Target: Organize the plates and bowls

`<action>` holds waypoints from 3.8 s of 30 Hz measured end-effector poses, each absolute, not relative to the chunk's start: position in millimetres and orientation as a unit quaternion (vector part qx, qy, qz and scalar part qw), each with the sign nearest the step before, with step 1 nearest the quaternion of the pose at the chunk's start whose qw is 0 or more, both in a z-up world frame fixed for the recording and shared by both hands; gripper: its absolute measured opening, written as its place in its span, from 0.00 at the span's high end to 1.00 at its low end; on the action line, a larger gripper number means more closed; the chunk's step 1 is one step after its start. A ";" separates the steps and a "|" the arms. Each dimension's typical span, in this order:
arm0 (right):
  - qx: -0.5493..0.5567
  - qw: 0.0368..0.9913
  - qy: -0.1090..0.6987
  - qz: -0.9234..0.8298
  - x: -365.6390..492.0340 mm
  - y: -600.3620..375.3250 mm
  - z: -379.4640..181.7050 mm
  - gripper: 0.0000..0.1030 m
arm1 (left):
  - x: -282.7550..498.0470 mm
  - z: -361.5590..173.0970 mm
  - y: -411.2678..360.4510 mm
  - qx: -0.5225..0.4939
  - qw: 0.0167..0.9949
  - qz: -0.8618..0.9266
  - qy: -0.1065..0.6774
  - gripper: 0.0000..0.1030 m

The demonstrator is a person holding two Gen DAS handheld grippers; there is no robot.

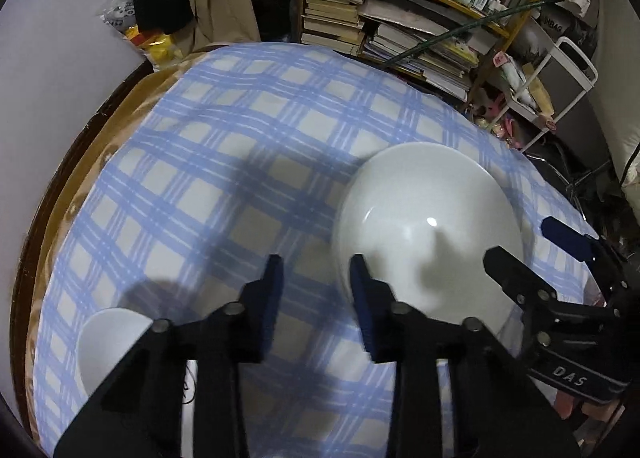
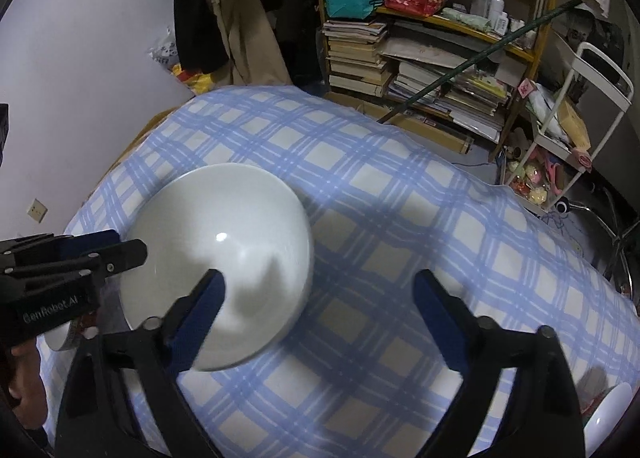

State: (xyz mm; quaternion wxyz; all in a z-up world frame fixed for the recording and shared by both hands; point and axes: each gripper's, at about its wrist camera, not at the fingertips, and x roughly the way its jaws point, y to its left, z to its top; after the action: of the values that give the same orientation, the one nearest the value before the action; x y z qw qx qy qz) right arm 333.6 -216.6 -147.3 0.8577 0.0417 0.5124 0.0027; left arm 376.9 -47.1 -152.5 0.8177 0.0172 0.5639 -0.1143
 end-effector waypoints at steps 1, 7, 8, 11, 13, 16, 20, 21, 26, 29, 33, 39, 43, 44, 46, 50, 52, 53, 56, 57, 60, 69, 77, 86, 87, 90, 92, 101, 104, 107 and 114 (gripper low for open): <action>0.039 0.855 0.517 0.003 334.9 -215.8 -149.0 0.20 | 376.8 -155.5 -49.9 0.018 0.816 -0.112 0.567 0.84; 0.140 0.824 0.548 0.000 331.4 -225.3 -168.4 0.79 | 366.5 -156.0 -56.4 0.005 0.824 -0.099 0.558 0.93; 0.154 0.820 0.551 0.005 330.6 -225.1 -170.3 0.84 | 365.3 -154.6 -58.2 0.010 0.824 -0.100 0.557 0.93; 0.142 0.821 0.553 0.000 328.7 -219.7 -170.2 0.85 | 364.7 -152.3 -59.6 0.024 0.819 -0.105 0.563 0.93; 0.143 0.819 0.555 0.001 326.5 -220.0 -169.3 0.86 | 363.4 -149.8 -59.0 0.030 0.812 -0.114 0.572 0.93; 0.139 0.817 0.559 0.002 321.7 -220.2 -164.7 0.89 | 359.4 -143.8 -58.5 0.037 0.805 -0.123 0.579 0.93; 0.128 0.814 0.567 0.004 313.9 -217.9 -158.4 0.89 | 346.9 -136.7 -59.6 0.052 0.801 -0.124 0.583 0.93; 0.129 0.812 0.569 0.006 310.7 -217.5 -156.5 0.89 | 343.6 -134.9 -59.3 0.052 0.800 -0.125 0.584 0.93; 0.126 0.812 0.569 0.004 294.7 -217.0 -146.0 0.89 | 324.7 -122.9 -62.1 0.060 0.805 -0.130 0.576 0.93; 0.124 0.815 0.566 -0.001 284.2 -219.0 -136.8 0.89 | 314.4 -114.4 -65.8 0.060 0.806 -0.133 0.573 0.93; 0.131 0.819 0.558 -0.005 266.7 -227.0 -123.0 0.89 | 300.7 -101.5 -73.8 0.060 0.808 -0.141 0.569 0.93; 0.134 0.822 0.553 -0.016 241.4 -241.3 -105.4 0.89 | 280.3 -82.0 -90.5 0.067 0.813 -0.155 0.557 0.93; 0.129 0.826 0.548 -0.026 224.7 -250.0 -96.0 0.89 | 264.8 -75.9 -104.1 0.073 0.813 -0.166 0.553 0.93; 0.129 0.827 0.547 -0.029 220.3 -252.6 -94.0 0.89 | 261.3 -75.7 -107.0 0.073 0.813 -0.168 0.553 0.93; 0.127 0.826 0.547 -0.036 210.7 -258.2 -90.6 0.89 | 253.7 -75.9 -113.3 0.071 0.810 -0.173 0.556 0.93; 0.125 0.824 0.550 -0.049 190.7 -269.1 -86.5 0.89 | 235.5 -79.7 -127.1 0.072 0.804 -0.183 0.561 0.93; 0.123 0.823 0.551 -0.055 180.7 -274.3 -87.0 0.89 | 226.8 -83.2 -133.8 0.071 0.801 -0.187 0.564 0.93; 0.124 0.822 0.552 -0.060 174.4 -277.9 -88.2 0.89 | 222.5 -85.1 -137.4 0.071 0.799 -0.189 0.566 0.93; 0.130 0.818 0.556 -0.069 160.7 -285.1 -92.4 0.89 | 210.4 -91.1 -145.2 0.073 0.794 -0.195 0.570 0.93; 0.131 0.816 0.558 -0.072 155.1 -287.1 -94.7 0.89 | 207.1 -93.0 -146.7 0.073 0.793 -0.196 0.572 0.93; 0.132 0.812 0.562 -0.081 140.5 -291.0 -101.4 0.89 | 195.5 -101.8 -152.4 0.074 0.786 -0.201 0.580 0.93; 0.127 0.797 0.581 -0.104 113.0 -296.0 -126.5 0.89 | 170.0 -133.9 -162.8 0.077 0.766 -0.206 0.605 0.92; 0.153 0.793 0.580 -0.104 99.7 -306.6 -139.0 0.89 | 163.9 -142.2 -172.0 0.090 0.762 -0.209 0.606 0.92; 0.170 0.794 0.575 -0.102 95.9 -310.9 -147.8 0.89 | 161.6 -142.8 -179.1 0.114 0.766 -0.208 0.597 0.92; 0.171 0.794 0.575 -0.102 95.8 -311.0 -147.9 0.89 | 161.5 -143.0 -179.1 0.113 0.766 -0.209 0.598 0.92; 0.171 0.794 0.575 -0.099 95.5 -311.2 -148.0 0.89 | 162.1 -142.3 -177.9 0.110 0.763 -0.212 0.600 0.91; 0.171 0.793 0.577 -0.097 95.9 -311.9 -147.4 0.88 | 162.7 -139.4 -175.1 0.104 0.764 -0.213 0.600 0.91; 0.136 0.807 0.565 -0.104 98.7 -304.7 -127.5 0.82 | 174.3 -109.5 -154.3 0.119 0.790 -0.180 0.574 0.80; 0.116 0.818 0.553 -0.108 102.6 -299.6 -114.0 0.68 | 183.8 -93.1 -135.5 0.104 0.805 -0.164 0.561 0.70; 0.119 0.830 0.535 -0.102 106.9 -296.0 -100.7 0.45 | 194.1 -82.3 -114.5 0.099 0.817 -0.146 0.548 0.56; 0.115 0.858 0.496 -0.065 134.4 -267.4 -75.0 0.15 | 219.7 -69.6 -60.5 0.097 0.835 -0.102 0.531 0.33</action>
State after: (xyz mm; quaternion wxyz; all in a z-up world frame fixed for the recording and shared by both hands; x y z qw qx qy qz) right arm 134.4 -267.4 -75.0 0.8583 0.1151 0.4959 -0.0647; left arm 219.7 -60.5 -69.6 0.8352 0.0975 0.5315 -0.1019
